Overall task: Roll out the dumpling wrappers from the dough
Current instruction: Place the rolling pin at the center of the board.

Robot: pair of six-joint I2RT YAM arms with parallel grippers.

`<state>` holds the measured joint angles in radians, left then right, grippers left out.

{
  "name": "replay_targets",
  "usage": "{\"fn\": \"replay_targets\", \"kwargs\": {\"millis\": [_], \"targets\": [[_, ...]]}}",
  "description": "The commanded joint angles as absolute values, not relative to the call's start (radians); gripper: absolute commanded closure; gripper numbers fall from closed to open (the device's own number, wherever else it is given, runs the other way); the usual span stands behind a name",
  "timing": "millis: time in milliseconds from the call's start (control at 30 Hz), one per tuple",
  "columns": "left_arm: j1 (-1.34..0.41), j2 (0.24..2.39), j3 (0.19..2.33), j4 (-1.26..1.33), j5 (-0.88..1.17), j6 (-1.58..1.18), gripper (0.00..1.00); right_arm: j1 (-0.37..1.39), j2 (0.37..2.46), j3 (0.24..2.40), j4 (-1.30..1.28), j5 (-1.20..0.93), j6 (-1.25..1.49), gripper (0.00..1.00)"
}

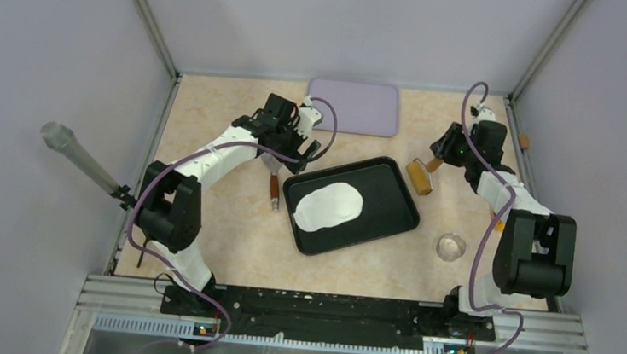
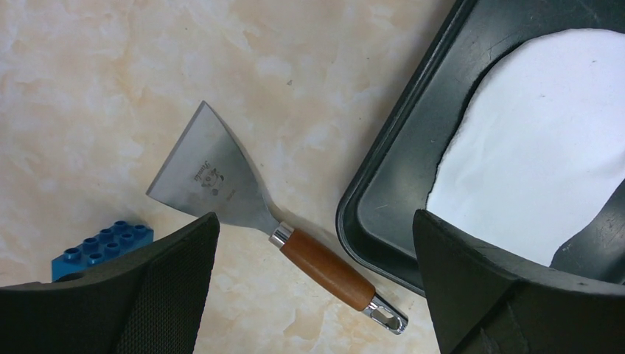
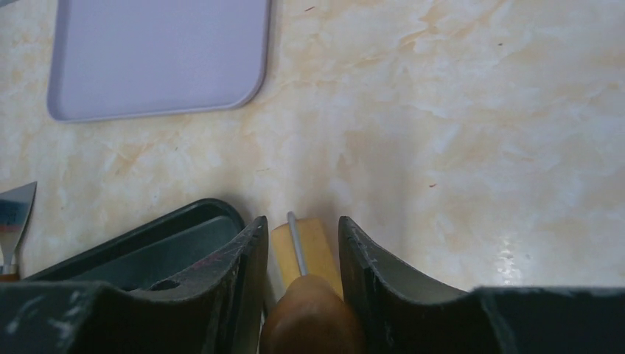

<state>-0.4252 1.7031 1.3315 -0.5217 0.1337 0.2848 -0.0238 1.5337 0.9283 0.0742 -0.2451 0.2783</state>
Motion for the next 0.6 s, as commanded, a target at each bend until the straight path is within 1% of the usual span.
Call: {"fn": "replay_targets", "kwargs": {"millis": [0, 67, 100, 167, 200, 233, 267, 433, 567], "targets": [[-0.425, 1.716, 1.356, -0.492, 0.157, 0.242, 0.01, -0.092, 1.550, 0.933, 0.105, -0.321, 0.313, 0.57], [-0.426, 1.714, 1.356, -0.495, 0.164, 0.239, 0.01, -0.106, 1.556, 0.940, 0.070, -0.319, 0.314, 0.44], [-0.426, 1.711, 1.356, -0.497, 0.165, 0.237, 0.01, -0.111, 1.560, 0.944, 0.049, -0.317, 0.315, 0.40], [-0.426, 1.702, 1.355, -0.497, 0.170, 0.236, 0.01, -0.113, 1.561, 0.947, 0.015, -0.322, 0.306, 0.37], [-0.426, 1.698, 1.352, -0.499, 0.175, 0.235, 0.01, -0.114, 1.560, 0.949, 0.005, -0.323, 0.299, 0.32], [-0.426, 1.695, 1.352, -0.500, 0.180, 0.235, 0.01, -0.114, 1.560, 0.950, -0.030, -0.318, 0.297, 0.29], [-0.426, 1.691, 1.352, -0.499, 0.183, 0.235, 0.01, -0.114, 1.559, 0.955, -0.058, -0.301, 0.291, 0.21], [-0.427, 1.685, 1.350, -0.499, 0.197, 0.235, 0.01, -0.114, 1.550, 1.017, -0.256, -0.139, 0.228, 0.19], [-0.427, 1.689, 1.353, -0.502, 0.211, 0.236, 0.01, -0.114, 1.516, 1.041, -0.339, -0.059, 0.138, 0.18]]}}
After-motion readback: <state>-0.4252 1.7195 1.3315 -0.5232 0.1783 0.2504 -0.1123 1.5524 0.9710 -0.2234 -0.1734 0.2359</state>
